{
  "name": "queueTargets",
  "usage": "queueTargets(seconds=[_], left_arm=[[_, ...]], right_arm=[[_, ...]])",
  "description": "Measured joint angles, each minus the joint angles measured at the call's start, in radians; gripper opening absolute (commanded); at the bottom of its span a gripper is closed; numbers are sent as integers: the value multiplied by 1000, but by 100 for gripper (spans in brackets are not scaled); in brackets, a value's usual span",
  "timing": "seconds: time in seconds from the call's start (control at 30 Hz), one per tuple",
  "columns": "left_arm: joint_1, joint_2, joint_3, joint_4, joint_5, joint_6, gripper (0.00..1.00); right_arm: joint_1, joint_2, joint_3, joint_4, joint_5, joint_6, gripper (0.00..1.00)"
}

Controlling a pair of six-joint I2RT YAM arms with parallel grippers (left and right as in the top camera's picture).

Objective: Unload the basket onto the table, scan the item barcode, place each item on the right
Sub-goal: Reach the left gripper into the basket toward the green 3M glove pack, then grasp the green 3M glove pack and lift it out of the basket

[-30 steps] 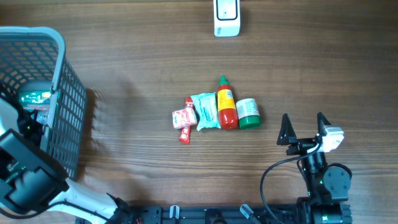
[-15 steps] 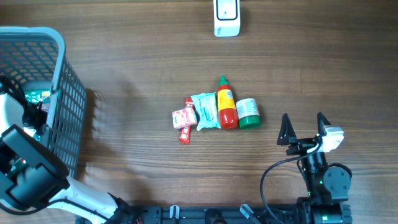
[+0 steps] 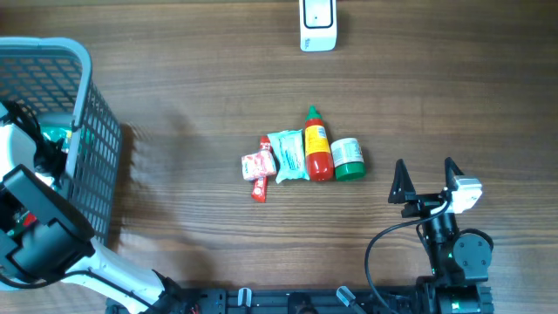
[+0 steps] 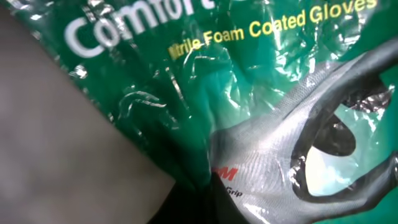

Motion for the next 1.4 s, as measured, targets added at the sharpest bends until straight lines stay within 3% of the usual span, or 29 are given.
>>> queueTargets(seconds=[0.13,0.27,0.5,0.73,0.93,1.07,1.2,1.4], left_arm=[[40,-5,-2,-96,-26,17,4],[87,-49,-18,-104,-28,124,4],[103,-424,-3,-29,-14,325,4],[103,-699,5,-20,12,365,4],[85,-856,5,102,195,420,4],[-42,-924,5,153,331,485,4],[-242,-938,5,166,361,529,4],[-590,-911,5,248,380,769,4]], right_arm=[[0,0,0,0,0,0,100],[0,0,0,0,0,0,100],[0,0,0,0,0,0,100],[0,0,0,0,0,0,100],[0,0,0,0,0,0,100],[0,0,0,0,0,0,100],[0,0,0,0,0,0,100],[0,0,0,0,0,0,100]])
